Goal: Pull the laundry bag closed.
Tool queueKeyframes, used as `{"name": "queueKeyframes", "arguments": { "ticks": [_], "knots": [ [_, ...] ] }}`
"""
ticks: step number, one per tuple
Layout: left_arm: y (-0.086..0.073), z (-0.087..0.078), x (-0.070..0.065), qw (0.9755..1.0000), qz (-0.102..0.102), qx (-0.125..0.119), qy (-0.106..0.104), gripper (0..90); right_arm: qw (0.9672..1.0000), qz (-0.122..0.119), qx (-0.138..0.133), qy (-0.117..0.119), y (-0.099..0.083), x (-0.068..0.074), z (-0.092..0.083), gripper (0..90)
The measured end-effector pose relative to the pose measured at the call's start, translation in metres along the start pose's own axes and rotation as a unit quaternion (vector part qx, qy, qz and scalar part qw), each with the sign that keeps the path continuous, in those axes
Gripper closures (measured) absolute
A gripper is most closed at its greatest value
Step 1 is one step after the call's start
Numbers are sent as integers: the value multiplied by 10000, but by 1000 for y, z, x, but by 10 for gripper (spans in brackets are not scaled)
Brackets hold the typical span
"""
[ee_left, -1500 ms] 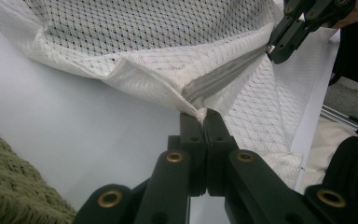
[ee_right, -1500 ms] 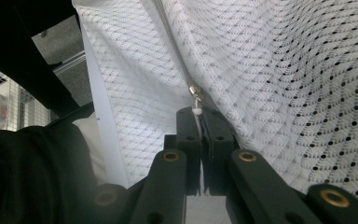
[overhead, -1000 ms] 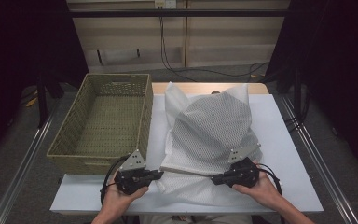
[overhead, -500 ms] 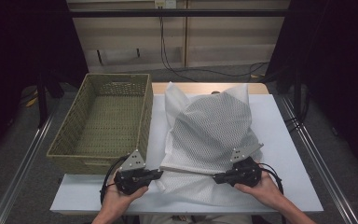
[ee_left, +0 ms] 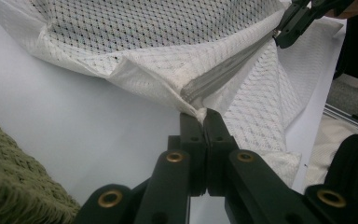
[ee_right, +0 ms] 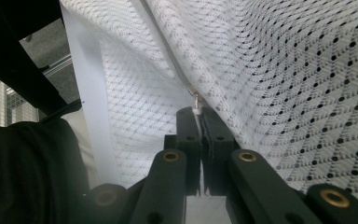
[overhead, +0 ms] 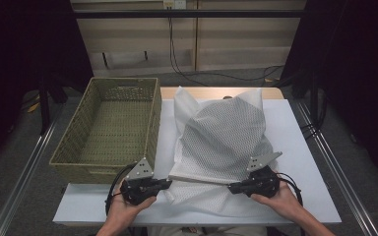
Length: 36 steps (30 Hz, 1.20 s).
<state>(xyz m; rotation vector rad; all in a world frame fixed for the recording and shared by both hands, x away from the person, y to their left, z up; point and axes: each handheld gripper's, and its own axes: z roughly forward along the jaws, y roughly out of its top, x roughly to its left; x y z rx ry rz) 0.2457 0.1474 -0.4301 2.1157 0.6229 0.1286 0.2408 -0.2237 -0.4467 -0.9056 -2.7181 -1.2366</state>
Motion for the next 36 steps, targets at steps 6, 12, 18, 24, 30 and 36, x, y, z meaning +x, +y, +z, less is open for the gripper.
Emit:
{"name": "queueKeyframes", "arguments": {
  "ticks": [6,12,18,24,30,36],
  "knots": [
    [-1,0,0,10000,-13,-13,-20,891,10000,8,13,-14,0,0,1,879],
    [0,0,1,10000,-30,-18,-21,891,10000,57,-27,-48,-1,0,-2,879],
    [0,0,1,10000,-6,1,-15,891,9998,115,-59,-131,-8,-2,-9,879],
    [0,0,1,10000,-12,-4,-10,891,9998,117,-44,-128,-9,-2,-11,879],
    [0,1,1,10000,-3,15,-24,891,9998,137,-61,-162,-9,-5,-13,879],
    [0,0,0,10000,9,2,-29,891,9998,136,-42,-156,-10,-5,-14,879]
  ]
}}
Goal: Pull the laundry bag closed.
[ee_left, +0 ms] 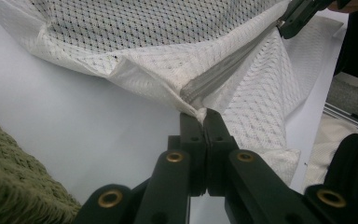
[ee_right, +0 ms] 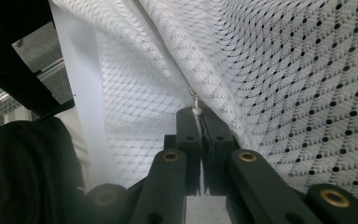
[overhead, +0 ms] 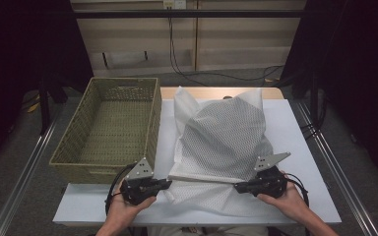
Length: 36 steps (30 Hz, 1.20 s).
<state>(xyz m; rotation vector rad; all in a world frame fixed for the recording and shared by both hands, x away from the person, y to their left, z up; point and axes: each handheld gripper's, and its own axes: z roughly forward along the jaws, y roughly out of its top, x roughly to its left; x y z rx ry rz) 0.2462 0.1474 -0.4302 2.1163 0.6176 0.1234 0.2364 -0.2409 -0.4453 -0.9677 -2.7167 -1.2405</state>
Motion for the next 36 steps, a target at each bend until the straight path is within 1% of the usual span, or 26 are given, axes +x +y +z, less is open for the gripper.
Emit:
{"name": "queueKeyframes", "arguments": {
  "ticks": [3,4,10,13,16,20,23,26,29,31,33,34,35,36],
  "knots": [
    [1,0,1,10000,0,3,0,891,10000,1,-26,10,-1,1,-1,879],
    [1,0,1,10000,0,-5,-8,891,10000,41,-42,-17,-2,0,-3,879],
    [0,-1,1,10000,-4,27,17,891,10000,41,-59,-66,-3,-1,-6,879],
    [-1,-1,1,10000,-59,7,42,891,9999,65,-37,-83,-6,-1,-7,879],
    [-1,-2,1,10000,-47,47,59,891,9999,88,-62,-128,-7,-2,-9,879],
    [-1,-2,1,10000,-39,42,66,891,9998,111,-88,-117,-7,-3,-10,879],
    [-2,-2,2,10000,-40,40,48,891,9998,118,-50,-168,-11,-3,-12,879],
    [-2,-1,2,9999,-83,55,73,891,9995,179,-97,-221,-13,-4,-16,878],
    [-1,-1,2,10000,-62,42,59,892,9994,192,-149,-241,-14,-5,-21,879],
    [-1,-2,2,9999,-65,41,67,891,9994,166,-147,-251,-14,-4,-20,879],
    [-1,-2,2,9999,-58,65,78,891,9994,195,-135,-248,-15,-5,-20,879],
    [-1,-2,2,9999,-93,58,87,891,9994,203,-124,-257,-15,-5,-20,879],
    [-1,-2,3,9999,-79,46,44,891,9994,207,-118,-265,-15,-6,-20,879],
    [-1,-2,3,9999,-83,54,52,892,9994,211,-142,-248,-15,-6,-21,879]
  ]
}}
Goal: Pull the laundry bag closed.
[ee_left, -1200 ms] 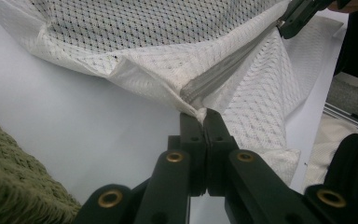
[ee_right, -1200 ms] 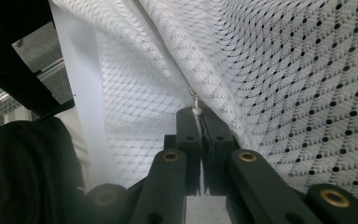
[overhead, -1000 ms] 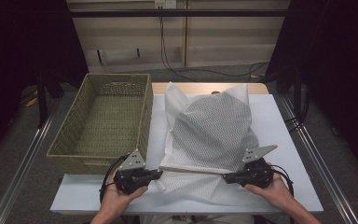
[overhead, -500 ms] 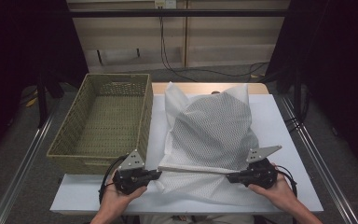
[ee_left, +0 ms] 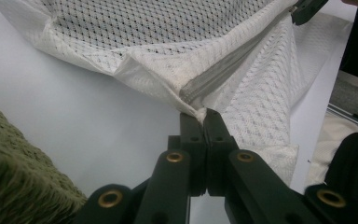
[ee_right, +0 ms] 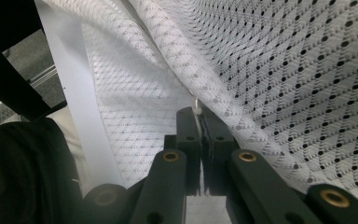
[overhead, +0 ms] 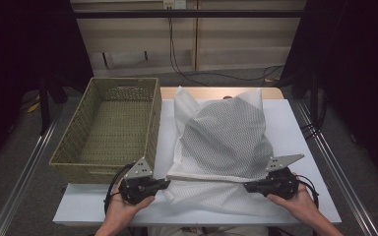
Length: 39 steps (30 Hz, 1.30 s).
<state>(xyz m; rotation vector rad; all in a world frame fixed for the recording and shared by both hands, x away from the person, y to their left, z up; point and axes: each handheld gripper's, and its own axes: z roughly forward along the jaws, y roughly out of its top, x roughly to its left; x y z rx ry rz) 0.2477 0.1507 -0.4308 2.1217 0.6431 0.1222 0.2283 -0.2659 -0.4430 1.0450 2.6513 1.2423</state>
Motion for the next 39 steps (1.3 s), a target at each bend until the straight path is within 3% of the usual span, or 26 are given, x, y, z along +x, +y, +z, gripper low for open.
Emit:
{"name": "queueKeyframes", "arguments": {
  "ticks": [11,39],
  "knots": [
    [0,0,0,10000,24,13,10,891,10000,4,-16,-43,-4,0,-5,879],
    [0,0,2,10000,-58,28,54,892,9990,278,-87,-346,-25,-11,-27,879]
  ]
}}
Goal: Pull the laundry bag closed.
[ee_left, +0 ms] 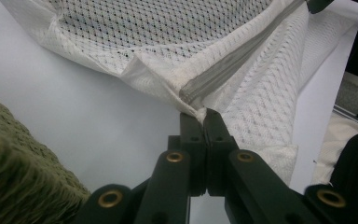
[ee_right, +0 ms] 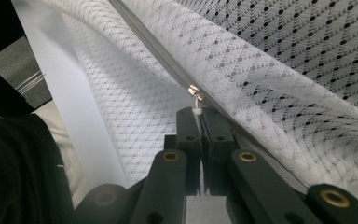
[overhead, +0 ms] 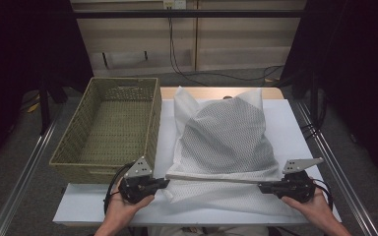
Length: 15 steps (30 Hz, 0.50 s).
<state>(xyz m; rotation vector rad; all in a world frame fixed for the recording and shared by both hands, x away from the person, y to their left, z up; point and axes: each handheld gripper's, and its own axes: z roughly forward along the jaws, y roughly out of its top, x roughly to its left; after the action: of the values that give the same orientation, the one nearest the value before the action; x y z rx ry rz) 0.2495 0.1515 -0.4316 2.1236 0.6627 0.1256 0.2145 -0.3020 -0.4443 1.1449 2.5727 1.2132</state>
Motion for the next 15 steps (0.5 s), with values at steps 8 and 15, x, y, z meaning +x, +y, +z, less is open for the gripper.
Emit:
{"name": "queueKeyframes", "arguments": {
  "ticks": [8,15],
  "knots": [
    [0,0,0,10000,7,22,4,891,10000,37,27,-34,-2,-1,-2,879],
    [0,1,1,10000,8,22,-16,891,9999,137,13,-89,-11,-2,-10,879]
  ]
}}
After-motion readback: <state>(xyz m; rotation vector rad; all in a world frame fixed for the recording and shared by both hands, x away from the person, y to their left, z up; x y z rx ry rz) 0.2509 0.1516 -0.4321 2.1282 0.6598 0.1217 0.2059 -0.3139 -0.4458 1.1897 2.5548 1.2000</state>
